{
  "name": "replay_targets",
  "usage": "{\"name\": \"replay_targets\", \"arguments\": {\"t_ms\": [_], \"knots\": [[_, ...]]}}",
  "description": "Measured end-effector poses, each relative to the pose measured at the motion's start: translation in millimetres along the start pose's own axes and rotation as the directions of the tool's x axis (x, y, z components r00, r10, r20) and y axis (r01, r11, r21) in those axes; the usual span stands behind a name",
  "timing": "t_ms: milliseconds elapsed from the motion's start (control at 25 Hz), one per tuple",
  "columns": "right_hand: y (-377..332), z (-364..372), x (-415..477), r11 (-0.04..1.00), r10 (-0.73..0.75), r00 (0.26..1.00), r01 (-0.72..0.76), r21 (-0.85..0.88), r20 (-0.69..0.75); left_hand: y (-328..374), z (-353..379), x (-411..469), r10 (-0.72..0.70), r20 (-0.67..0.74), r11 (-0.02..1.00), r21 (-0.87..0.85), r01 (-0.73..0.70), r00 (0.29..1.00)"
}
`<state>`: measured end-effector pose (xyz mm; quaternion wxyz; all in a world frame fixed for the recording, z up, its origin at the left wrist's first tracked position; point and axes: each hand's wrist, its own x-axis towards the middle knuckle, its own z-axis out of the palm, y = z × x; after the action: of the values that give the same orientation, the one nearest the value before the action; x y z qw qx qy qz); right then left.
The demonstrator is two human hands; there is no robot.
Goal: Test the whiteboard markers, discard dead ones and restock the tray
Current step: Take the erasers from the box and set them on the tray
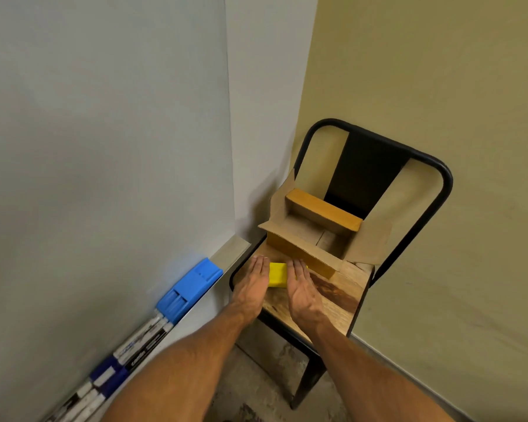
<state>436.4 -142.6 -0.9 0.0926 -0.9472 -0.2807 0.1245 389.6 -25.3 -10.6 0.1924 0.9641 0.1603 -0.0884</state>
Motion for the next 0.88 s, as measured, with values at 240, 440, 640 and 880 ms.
{"name": "replay_targets", "arguments": {"t_ms": [240,440,640,880], "knots": [[-8.8,-25.8,-28.3,0.980,-0.197,0.980,0.197,-0.044,0.004,15.8,-19.1,-53.0,-0.136,-0.096,0.990,0.007,0.138,0.986],[-30.3,-41.5,-55.5,0.934,-0.348,0.937,0.348,-0.076,0.017,16.4,-29.1,-110.5,-0.255,-0.213,0.967,-0.086,0.242,0.943],[-65.5,-43.0,-86.9,0.817,-0.569,0.822,0.569,-0.093,0.027,2.1,-33.8,-178.3,-0.355,-0.341,0.934,-0.085,0.347,0.870],[-141.5,-22.2,-139.5,0.662,-0.747,0.665,0.746,-0.072,0.009,-40.1,-38.0,-271.7,-0.519,-0.407,0.849,-0.138,0.511,0.752]]}}
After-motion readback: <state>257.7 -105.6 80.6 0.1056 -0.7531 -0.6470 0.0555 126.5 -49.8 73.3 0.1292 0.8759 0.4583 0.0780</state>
